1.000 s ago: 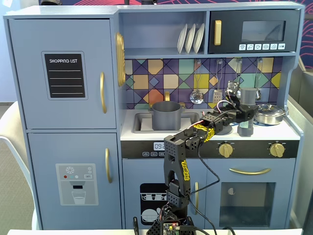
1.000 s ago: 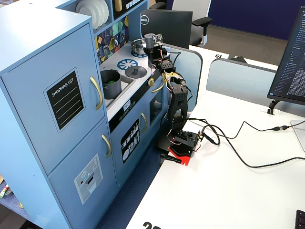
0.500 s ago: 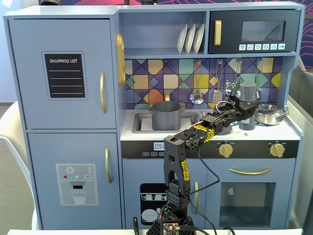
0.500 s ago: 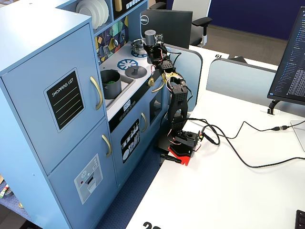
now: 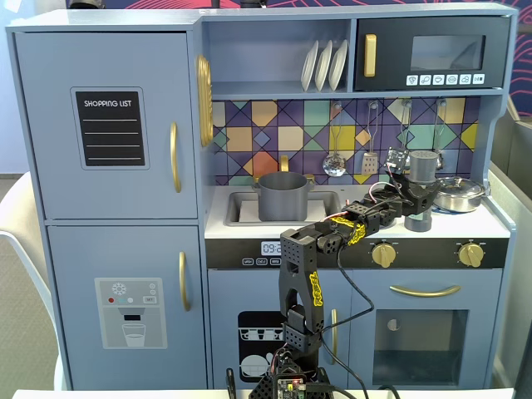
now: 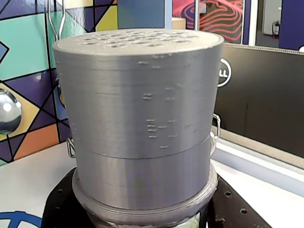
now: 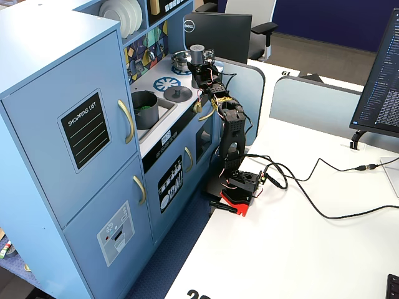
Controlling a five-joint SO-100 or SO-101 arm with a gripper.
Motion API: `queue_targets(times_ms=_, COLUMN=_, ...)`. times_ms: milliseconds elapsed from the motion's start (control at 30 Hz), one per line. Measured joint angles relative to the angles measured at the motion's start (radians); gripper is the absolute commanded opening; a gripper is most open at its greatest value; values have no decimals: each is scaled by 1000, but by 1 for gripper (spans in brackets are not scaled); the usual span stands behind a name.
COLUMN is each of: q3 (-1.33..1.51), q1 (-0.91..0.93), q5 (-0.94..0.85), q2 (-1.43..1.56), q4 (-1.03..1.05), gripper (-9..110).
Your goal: Put salt in the gray recipient
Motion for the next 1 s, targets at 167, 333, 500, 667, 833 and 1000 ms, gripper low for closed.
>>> queue_targets(times_ms=167, q3=0, q1=0, q5=5, q2=-2, q4=-3, gripper=6)
queue_targets(times_ms=333, q3=2, q1=0, q5=18, q2=-3, q4=-15, gripper=36)
queue_targets(times_ms=500, q3=38, q1=0, q5=29, q2=-3, q4=-57, gripper=45)
queue_targets(times_ms=667, q3=100, q1=11, q5=17, q2=46, q4=-44, gripper=43)
queue_targets(times_ms=833, q3=279, q1=44, q5=-55, q2=262, q4=87, gripper=26)
queue_targets(times_ms=1000, q3=387, q1=5, q5=-135, q2=626, q4=555, gripper=0)
